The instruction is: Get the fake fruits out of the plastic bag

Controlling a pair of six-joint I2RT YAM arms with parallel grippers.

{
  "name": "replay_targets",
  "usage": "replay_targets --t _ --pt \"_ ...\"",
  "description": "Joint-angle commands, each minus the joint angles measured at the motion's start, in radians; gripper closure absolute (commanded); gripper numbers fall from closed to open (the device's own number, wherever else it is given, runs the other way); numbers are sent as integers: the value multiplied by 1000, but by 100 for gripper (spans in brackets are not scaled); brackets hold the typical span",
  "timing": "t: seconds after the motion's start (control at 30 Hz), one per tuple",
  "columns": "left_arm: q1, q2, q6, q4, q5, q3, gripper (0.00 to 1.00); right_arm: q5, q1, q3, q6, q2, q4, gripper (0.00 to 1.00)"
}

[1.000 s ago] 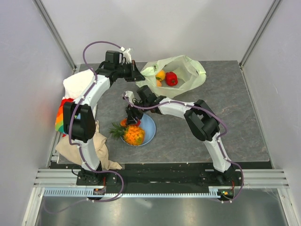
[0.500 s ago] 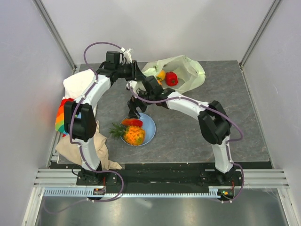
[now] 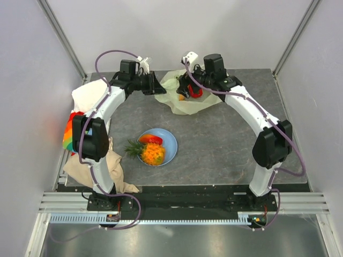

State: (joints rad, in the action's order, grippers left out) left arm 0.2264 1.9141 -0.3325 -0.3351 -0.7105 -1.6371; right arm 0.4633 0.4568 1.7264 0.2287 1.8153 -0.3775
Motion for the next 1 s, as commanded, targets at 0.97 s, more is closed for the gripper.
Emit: replay_targets --t 0.97 --pt "27 -43 171 -81 -18 53 96 -488 -107 362 -135 668 134 2"
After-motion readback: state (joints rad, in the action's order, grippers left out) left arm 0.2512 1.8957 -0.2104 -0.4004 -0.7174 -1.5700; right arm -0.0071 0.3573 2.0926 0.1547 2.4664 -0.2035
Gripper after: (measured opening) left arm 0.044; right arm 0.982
